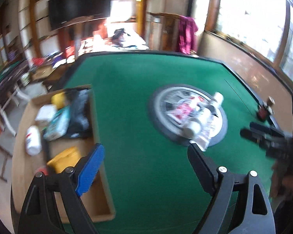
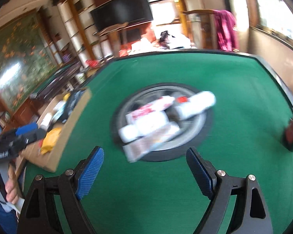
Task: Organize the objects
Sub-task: 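Move both grippers back from the tray to the centre panel items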
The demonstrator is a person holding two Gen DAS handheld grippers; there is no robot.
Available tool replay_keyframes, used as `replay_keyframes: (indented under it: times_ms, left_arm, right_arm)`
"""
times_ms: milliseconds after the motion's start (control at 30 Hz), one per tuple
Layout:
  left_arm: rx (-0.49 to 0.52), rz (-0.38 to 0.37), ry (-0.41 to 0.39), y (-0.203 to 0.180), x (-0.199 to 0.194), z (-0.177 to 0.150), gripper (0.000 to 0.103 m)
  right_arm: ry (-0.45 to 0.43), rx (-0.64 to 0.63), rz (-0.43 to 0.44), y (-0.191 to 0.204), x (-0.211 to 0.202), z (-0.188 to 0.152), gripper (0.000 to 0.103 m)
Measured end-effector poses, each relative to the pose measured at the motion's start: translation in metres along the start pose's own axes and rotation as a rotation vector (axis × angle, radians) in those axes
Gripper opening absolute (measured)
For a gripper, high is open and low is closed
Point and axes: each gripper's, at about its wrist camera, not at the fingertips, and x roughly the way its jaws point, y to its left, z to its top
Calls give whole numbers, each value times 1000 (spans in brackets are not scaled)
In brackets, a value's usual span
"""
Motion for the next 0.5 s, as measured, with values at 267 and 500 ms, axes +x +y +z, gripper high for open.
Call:
replay_keyframes:
  times_ms: [267, 500]
  left_arm:
    - [229, -70, 113, -73, 76, 33, 60]
    - [274, -59, 179, -93, 112, 44, 43]
  right_arm:
    - [-61, 226, -11, -68, -15, 13, 90]
    - [-47, 240, 30, -72, -14, 10, 90]
